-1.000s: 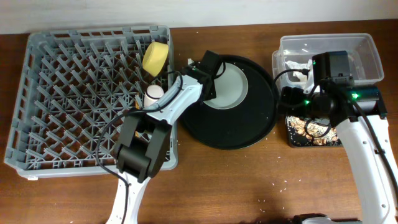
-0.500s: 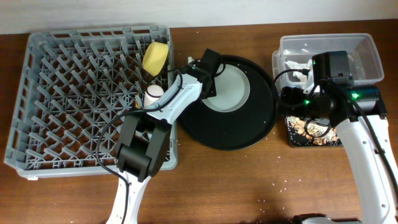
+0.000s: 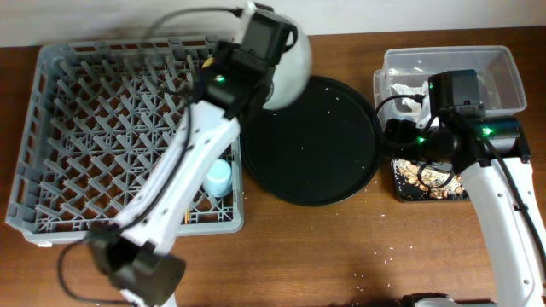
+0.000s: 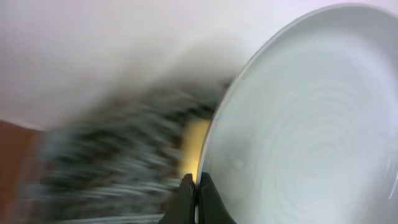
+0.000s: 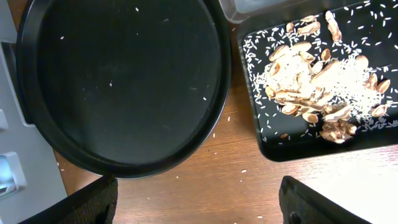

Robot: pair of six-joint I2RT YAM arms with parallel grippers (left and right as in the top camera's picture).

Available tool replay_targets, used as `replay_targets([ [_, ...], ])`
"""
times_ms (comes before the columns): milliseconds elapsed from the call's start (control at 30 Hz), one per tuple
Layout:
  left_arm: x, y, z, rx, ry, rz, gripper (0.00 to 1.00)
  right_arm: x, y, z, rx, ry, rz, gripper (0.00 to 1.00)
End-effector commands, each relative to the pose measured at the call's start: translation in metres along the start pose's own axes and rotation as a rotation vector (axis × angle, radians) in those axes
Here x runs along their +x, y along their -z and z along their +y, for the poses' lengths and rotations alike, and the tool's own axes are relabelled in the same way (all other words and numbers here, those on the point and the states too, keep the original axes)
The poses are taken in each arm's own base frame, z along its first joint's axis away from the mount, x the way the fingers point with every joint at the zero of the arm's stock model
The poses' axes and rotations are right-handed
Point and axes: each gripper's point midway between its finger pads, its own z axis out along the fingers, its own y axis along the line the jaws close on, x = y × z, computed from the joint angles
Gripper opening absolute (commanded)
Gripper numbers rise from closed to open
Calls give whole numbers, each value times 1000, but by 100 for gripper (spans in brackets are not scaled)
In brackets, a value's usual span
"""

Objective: Sort waste into correct bins and load items into the dishwasher rack
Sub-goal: 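Lift the white plate off the tray and carry it toward the rack, then stand the white plate upright in the rack slots with left gripper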

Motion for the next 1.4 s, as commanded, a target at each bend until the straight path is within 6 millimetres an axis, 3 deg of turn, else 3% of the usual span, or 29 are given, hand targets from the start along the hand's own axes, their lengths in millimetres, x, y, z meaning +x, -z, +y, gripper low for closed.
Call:
replay_targets([
  [0, -9, 13, 82, -375, -153, 13, 0, -2, 1, 0, -2, 4, -5, 84],
  [100, -2, 2, 107, -429, -216, 63, 0, -1, 1, 0, -1, 4, -3, 84],
  [267, 7, -23, 151, -530, -181, 115, 0, -1, 1, 0, -1, 5, -2, 84],
  [433, 26, -59, 163, -568, -178, 178, 0, 0, 1, 0, 0, 4, 1, 84],
  [700, 54, -113, 159, -637, -190, 246, 0, 5, 1, -3, 12, 13, 22, 84],
  [1033, 74, -145, 143, -628, -219, 283, 0, 6, 2, -4, 14, 13, 28, 84],
  [1367, 80, -180, 94, -339, -215, 237, 1, 7, 2, -3, 13, 12, 29, 84],
])
